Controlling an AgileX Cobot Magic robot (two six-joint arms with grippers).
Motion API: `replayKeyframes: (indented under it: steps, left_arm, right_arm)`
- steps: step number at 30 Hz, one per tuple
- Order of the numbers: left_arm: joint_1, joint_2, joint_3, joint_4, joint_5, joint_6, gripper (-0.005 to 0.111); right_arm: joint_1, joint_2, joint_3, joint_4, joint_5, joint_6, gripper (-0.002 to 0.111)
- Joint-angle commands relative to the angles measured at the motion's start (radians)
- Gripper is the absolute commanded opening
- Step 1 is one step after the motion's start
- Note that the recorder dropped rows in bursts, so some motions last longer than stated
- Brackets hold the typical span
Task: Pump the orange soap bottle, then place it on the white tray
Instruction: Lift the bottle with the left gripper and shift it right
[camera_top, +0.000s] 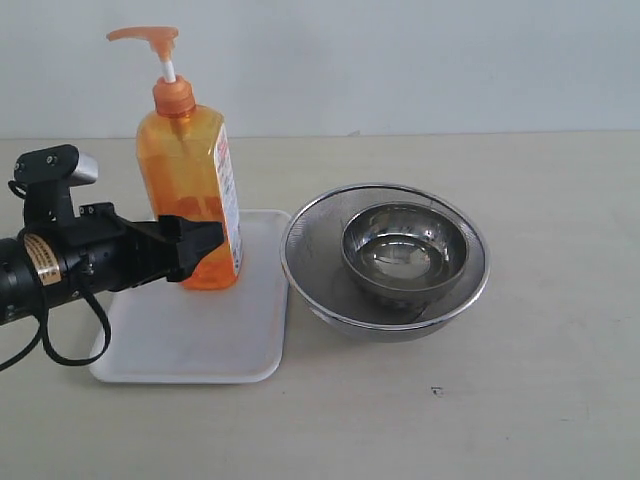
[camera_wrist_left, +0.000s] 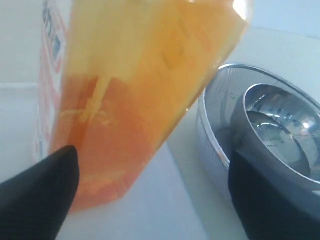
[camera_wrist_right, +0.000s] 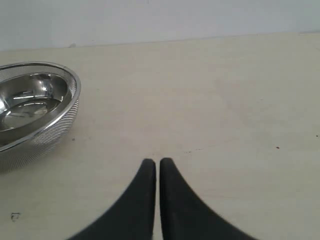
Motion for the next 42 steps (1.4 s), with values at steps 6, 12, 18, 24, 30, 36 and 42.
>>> replayKeyframes:
  steps: [6,12,18,24,30,36,42]
  left_arm:
    - [-0.008,0.005,-0.052,-0.015,-0.037,0.016,0.076]
    - [-0.008,0.005,-0.069,-0.043,-0.034,0.043,0.076]
    - [-0.008,0.005,-0.075,-0.045,-0.027,0.097,0.076]
    - [-0.008,0.005,-0.075,-0.048,-0.022,0.139,0.076]
    - [-0.008,0.005,-0.075,-0.085,-0.030,0.139,0.099]
    - [-0.008,0.005,-0.104,-0.119,-0.041,0.221,0.100]
    - [-0.008,0.005,-0.123,-0.124,-0.041,0.228,0.100]
  right_arm:
    - [0.000,-0.005,0.000,-0.007,-0.013,-0.002,0.000]
    - [0.000,-0.005,0.000,-0.007,-0.013,-0.002,0.000]
    - [0.000,-0.005,0.000,-0.007,-0.013,-0.002,0.000]
    - [0.000,-0.005,0.000,-0.007,-0.013,-0.002,0.000]
    - [0.000,-0.005,0.000,-0.007,-0.013,-0.002,0.000]
    - [0.000,-0.005,0.000,-0.007,-0.013,-0.002,0.000]
    - [0.000,-0.005,0.000,-0.007,-0.013,-0.002,0.000]
